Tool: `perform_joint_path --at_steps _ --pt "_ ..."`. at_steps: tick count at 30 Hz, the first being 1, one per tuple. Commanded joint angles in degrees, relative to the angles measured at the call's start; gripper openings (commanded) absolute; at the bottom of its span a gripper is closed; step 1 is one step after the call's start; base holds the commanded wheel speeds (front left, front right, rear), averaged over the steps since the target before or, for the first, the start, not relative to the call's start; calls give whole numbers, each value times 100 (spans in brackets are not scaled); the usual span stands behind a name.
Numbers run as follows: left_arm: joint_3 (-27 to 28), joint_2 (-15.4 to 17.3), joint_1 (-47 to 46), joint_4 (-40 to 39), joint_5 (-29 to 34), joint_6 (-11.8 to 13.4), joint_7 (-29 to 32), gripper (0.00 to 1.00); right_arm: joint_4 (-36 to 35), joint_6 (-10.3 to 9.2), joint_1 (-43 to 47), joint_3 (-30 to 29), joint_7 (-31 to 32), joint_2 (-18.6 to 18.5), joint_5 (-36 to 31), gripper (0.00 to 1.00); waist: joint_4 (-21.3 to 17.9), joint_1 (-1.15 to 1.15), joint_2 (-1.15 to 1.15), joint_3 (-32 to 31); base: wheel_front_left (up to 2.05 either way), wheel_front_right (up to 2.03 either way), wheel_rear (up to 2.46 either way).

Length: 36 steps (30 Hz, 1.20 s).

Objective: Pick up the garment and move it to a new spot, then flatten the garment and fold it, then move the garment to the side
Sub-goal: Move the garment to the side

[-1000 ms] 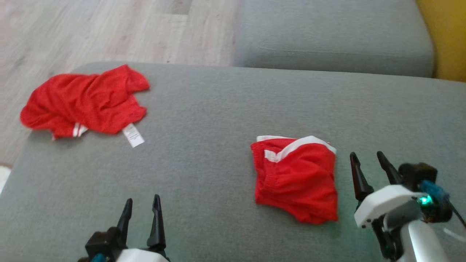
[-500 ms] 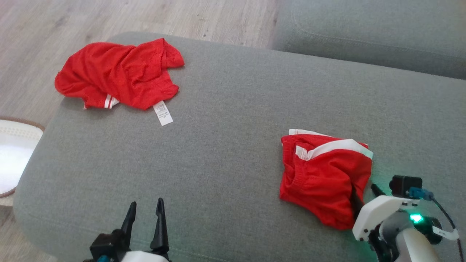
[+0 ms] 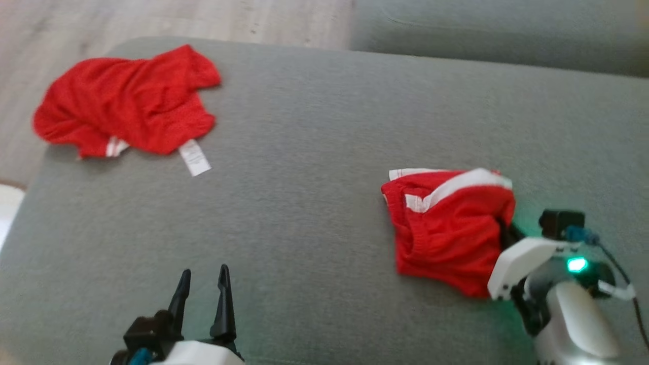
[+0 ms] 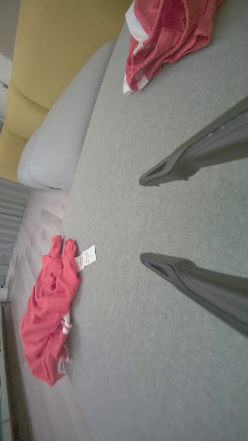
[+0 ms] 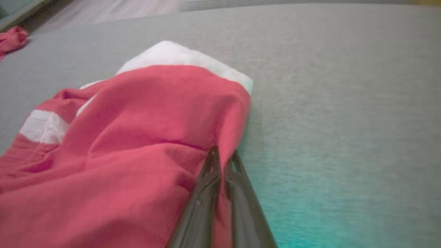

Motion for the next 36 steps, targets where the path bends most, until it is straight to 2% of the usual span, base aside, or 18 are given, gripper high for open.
perform_joint_path --at_steps 1,10,20,27,36 --pt "257 24 -369 -191 27 20 -79 100 -242 37 -330 70 -59 -101 -102 0 -316 0 0 196 0 0 0" --pt "304 105 -746 -283 156 4 -69 100 -718 37 -743 -188 3 -316 -312 0 -1517 0 0 723 0 0 0" --pt "221 219 -1215 -442 328 6 154 100 -876 37 -1083 -218 -35 -300 -281 0 -2265 0 0 1110 0 0 0" --pt "188 307 -1362 -574 401 55 297 100 -690 37 -1494 -46 -83 -405 -486 0 -2293 0 0 1225 0 0 0" --pt "351 416 -1380 -770 386 209 286 100 -152 37 -2181 -192 40 -1116 -806 0 -1763 0 0 1405 0 0 0"
